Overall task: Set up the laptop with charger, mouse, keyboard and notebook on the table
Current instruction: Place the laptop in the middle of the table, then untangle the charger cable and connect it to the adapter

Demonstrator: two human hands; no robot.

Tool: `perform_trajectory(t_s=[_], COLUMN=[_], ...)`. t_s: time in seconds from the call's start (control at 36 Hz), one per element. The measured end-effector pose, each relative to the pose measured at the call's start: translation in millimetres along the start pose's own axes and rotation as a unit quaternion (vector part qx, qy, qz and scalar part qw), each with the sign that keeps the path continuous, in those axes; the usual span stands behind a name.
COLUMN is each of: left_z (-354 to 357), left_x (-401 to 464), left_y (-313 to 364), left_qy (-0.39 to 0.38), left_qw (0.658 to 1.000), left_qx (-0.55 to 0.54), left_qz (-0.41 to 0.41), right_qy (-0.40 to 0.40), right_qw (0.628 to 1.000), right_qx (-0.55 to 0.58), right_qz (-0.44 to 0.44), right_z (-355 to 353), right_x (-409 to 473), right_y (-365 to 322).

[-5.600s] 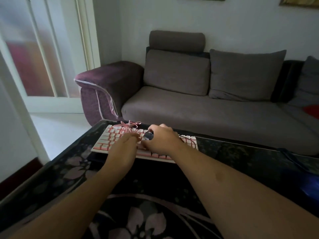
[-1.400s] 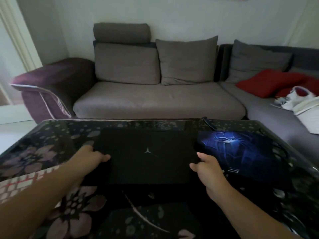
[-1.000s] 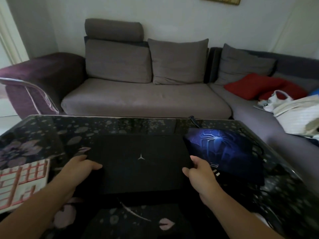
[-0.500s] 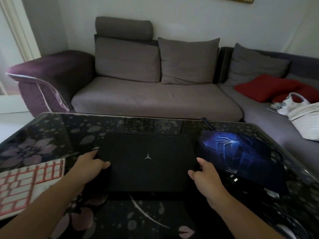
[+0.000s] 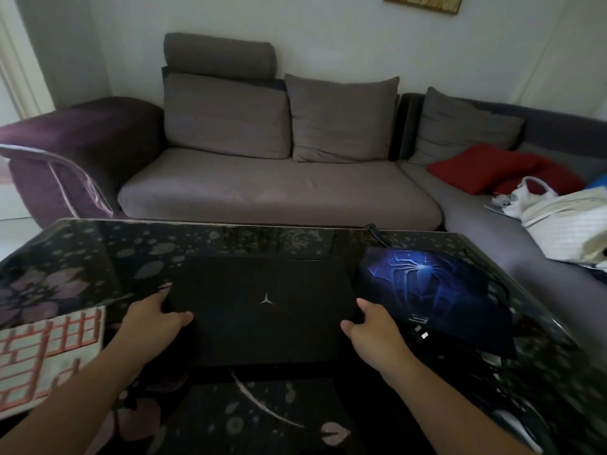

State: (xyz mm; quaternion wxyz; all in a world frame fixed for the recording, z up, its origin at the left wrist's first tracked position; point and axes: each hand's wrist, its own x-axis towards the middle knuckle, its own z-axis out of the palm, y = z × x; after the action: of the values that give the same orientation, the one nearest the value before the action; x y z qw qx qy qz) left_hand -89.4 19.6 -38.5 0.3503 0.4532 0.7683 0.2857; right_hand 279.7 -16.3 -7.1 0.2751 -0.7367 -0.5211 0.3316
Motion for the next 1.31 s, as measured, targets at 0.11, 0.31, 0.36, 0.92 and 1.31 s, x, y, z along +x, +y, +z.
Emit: perform_trajectory(t_s=[0.11,0.31,0.36,0.92,1.31], left_z=[5.4,26.7,36.3,91.6,127.8], left_x=[-37.9,-116.6,-134.1,-156.2,-169.7], left_y=[23.4,65.5,70.3,62.3,97.8], left_qy=[0.116,-0.027,-0.089,-0.167,-0.160], left_qw=[0.979,0.948,0.920,0.849,0.898], left_qx=[0.135,0.134,0.171,0.335,0.185], left_qz=[0.097,0.289,0.342,0.373,0.367], right_qy=[0.018,-0.022,-0.079,0.286,0.211], right_qw=[0.978,0.955,0.953,0.932,0.917], right_qx=[-0.189,-0.245,-0.243,-0.130,0.338], right_qz=[-0.085,-0.164,-0.162,0.181,0.004], right_z=[-7.7,-23.6,-24.6,-162.1,-168.6], right_x=[-19.1,-63.6,-77.2,-23.9,9.3], right_y=[-6.3,-16.7,-19.8,59.2,50.0])
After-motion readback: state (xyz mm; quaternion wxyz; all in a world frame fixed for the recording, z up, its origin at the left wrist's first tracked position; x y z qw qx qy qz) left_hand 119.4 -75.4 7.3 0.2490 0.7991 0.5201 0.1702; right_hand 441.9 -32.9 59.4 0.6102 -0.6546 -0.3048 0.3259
